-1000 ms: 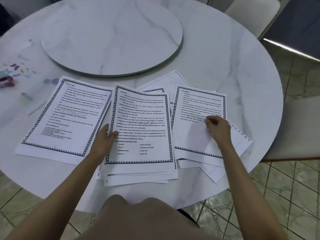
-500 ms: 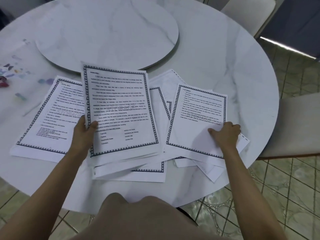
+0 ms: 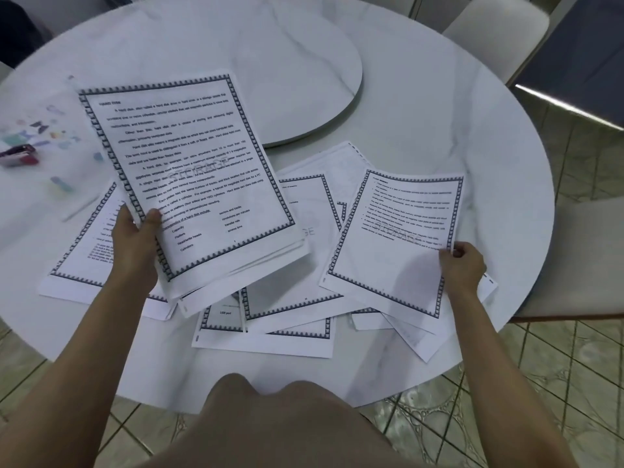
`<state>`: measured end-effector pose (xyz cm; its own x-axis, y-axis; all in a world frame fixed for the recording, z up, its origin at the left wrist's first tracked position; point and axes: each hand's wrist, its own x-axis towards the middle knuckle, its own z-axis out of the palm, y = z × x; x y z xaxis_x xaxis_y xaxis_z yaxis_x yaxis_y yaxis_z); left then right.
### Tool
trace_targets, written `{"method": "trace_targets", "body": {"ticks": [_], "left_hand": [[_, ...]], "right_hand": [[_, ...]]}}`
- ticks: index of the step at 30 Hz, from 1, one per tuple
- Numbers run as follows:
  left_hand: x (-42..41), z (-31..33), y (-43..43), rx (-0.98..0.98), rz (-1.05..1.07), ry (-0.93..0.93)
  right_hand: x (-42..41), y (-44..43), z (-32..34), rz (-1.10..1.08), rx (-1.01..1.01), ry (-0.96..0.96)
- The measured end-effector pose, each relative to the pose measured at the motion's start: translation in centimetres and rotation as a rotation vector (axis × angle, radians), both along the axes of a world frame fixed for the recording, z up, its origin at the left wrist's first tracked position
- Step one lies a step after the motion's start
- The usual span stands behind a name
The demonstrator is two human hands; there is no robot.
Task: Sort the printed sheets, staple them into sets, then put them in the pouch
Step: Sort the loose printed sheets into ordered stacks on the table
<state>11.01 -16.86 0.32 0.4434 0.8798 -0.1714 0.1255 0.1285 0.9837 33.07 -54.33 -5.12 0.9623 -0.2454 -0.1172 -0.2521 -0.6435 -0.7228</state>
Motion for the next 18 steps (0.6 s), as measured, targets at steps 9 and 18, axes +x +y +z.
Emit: {"method": "trace_targets", "body": {"ticks": [9,18], "left_hand": [[-0.5,0.2,1.3,-0.07,0.011,-0.038],[-0.8,0.3,2.1,-0.095,-0.008,-0.012]], "right_hand": [[0.1,2.4,2.1,0.111,0.258,-0.125],[-2.8,8.5,1.0,0.281,0.302,0.011]]}}
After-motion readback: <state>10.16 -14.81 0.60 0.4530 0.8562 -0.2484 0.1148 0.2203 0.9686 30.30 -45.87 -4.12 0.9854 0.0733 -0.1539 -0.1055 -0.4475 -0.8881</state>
